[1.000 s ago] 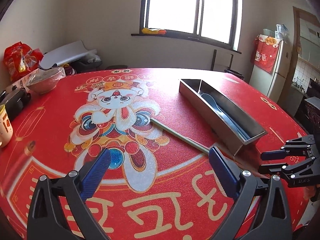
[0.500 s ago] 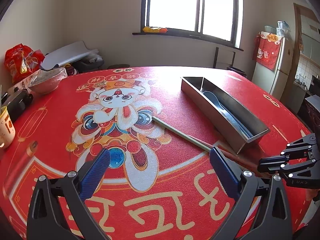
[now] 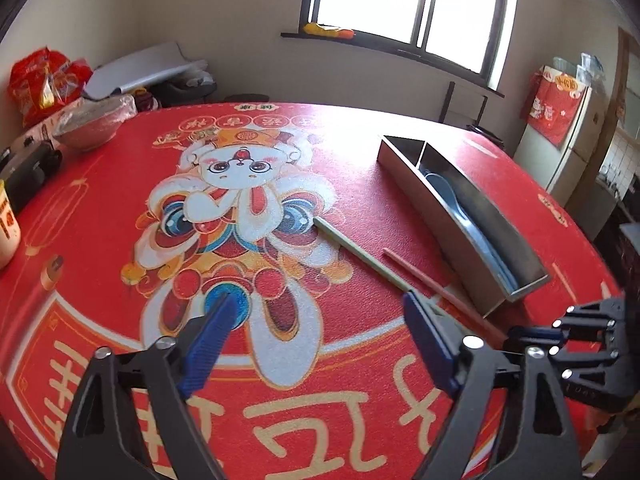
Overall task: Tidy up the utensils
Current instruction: 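Lift the pink chopstick with the right tool while the left tool closes on a green chopstick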
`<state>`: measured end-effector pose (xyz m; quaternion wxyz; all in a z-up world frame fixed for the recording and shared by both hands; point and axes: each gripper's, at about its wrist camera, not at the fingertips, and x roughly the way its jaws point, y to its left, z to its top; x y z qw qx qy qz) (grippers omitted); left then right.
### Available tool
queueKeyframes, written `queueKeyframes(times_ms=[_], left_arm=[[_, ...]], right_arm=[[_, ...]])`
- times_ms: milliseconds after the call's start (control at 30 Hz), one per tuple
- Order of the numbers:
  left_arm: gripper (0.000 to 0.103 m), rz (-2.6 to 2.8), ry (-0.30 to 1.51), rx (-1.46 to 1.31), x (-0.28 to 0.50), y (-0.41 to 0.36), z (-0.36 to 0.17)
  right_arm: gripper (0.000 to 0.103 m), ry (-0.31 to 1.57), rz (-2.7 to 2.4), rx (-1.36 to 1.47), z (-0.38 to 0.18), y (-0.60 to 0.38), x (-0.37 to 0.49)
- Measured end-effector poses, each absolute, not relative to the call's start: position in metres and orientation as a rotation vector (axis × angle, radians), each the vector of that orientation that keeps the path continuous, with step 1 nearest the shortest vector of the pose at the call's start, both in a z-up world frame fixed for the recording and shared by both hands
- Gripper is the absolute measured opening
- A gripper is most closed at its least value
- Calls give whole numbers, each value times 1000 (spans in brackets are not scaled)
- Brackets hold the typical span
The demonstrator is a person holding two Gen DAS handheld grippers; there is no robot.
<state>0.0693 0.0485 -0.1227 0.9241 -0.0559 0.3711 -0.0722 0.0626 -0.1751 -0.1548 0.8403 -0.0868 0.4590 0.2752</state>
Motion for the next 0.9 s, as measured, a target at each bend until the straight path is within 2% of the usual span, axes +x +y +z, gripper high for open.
queueKeyframes(times_ms=[100,233,533,900], left_arm=[[65,-153,789,-157,90,45,-120],[46,-186,864,-190,117,26,-128],[38,-193,944,-175,136,1,-148],[38,-183,964,18,132,-19,-152]], right_arm=[[8,967,592,-168,-155,-178,63],[7,954,604,-158,-156,-180,61],[7,954,627,-128,-157,-186,61],[7,953,631,-123,-158,-187,62]])
